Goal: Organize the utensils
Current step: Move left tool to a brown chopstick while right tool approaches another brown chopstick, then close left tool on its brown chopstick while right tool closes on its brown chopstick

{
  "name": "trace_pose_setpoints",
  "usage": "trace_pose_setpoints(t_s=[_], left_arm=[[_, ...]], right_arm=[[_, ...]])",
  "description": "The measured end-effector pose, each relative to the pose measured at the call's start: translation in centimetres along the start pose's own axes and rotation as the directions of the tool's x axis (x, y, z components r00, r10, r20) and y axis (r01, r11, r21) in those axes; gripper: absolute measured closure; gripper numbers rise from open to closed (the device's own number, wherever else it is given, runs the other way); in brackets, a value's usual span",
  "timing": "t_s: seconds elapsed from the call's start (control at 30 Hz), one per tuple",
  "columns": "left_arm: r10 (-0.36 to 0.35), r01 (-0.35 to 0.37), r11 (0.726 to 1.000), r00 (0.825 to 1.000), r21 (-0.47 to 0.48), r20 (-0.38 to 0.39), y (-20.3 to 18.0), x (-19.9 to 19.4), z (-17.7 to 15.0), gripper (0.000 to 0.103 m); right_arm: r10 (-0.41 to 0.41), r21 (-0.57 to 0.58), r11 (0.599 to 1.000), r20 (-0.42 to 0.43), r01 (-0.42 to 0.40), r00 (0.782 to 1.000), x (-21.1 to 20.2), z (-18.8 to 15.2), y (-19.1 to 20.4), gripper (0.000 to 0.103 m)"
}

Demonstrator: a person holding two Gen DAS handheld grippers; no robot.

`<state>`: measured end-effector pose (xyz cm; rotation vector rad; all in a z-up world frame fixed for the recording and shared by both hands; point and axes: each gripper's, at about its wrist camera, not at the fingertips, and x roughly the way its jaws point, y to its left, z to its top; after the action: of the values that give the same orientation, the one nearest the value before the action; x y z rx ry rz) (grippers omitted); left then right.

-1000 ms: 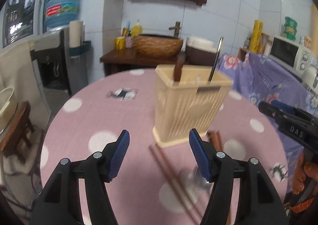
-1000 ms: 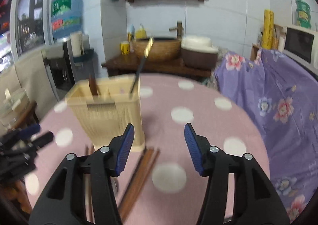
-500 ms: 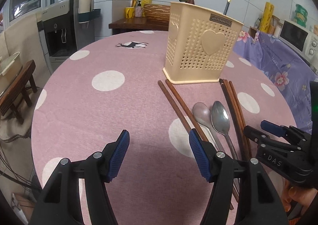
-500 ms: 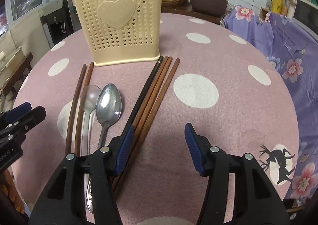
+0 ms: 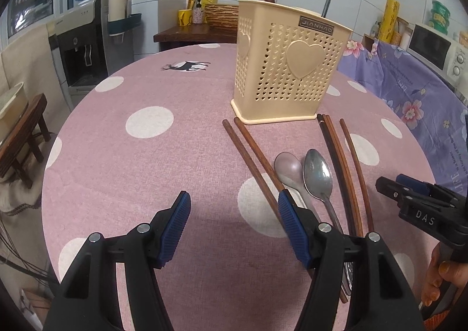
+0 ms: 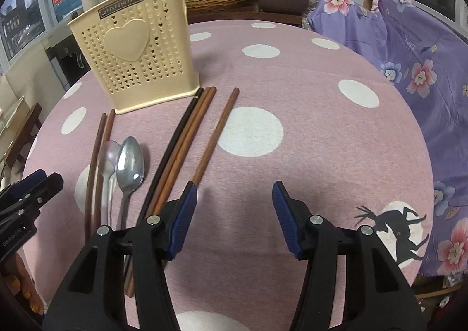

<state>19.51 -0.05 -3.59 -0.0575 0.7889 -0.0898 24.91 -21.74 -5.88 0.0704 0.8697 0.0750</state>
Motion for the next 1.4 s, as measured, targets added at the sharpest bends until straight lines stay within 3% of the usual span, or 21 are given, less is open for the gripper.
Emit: trace_pose_setpoints(t_s=[0.07,0.2,0.33,0.47,0.63,0.97,1.13,1.4], left_arm=[[-0.003,0.003,1.0,1.0,-0.008,-0.008,0.0,0.4,0.4,0.044],[-0.026,0.023,0.998,0.999,-0.051,-0.043,0.3,1.7,1.6,0.06],[-0.003,0.001,0.999,0.998,-0.04,-0.066,-0.3,3.3,3.1,0.072],[-0.02,0.01,0.997,0.993,-0.082,-0.116,-0.3,5.2,4.0,0.079],[0.008,-0.019,0.997,0.989,-0.074,-0.145,-1.0,6.8,4.2,0.087],[0.01,-0.022,0.997,0.987,-0.072,-0.161,-0.5,7.8,5.4,0.092],[0.01,-0.021,0.997,0.988,-0.068,-0.154,-0.5,7.9,5.5,0.092],[0.023,-0.03,0.998,0.988,-0.047,-0.152,-0.9,7.9,5.5,0.092]], right_arm=[[0.001,0.007,1.0,0.005,-0.001,1.0,0.1,0.4,0.2,0.049],[0.004,0.011,1.0,0.027,-0.004,1.0,-0.2,0.9,0.5,0.049],[-0.011,0.001,1.0,0.04,0.011,0.999,-0.2,1.5,0.7,0.049],[-0.016,-0.014,1.0,0.05,0.017,0.999,-0.3,2.1,0.8,0.049],[-0.019,-0.023,1.0,0.055,0.02,0.998,-0.3,2.5,0.8,0.049],[0.036,0.031,0.999,-0.006,-0.036,0.999,1.8,4.1,-0.1,0.05],[0.044,0.066,0.997,-0.039,-0.042,0.998,3.7,5.7,0.0,0.058],[-0.034,0.054,0.998,-0.075,0.038,0.997,6.7,6.7,1.2,0.076]])
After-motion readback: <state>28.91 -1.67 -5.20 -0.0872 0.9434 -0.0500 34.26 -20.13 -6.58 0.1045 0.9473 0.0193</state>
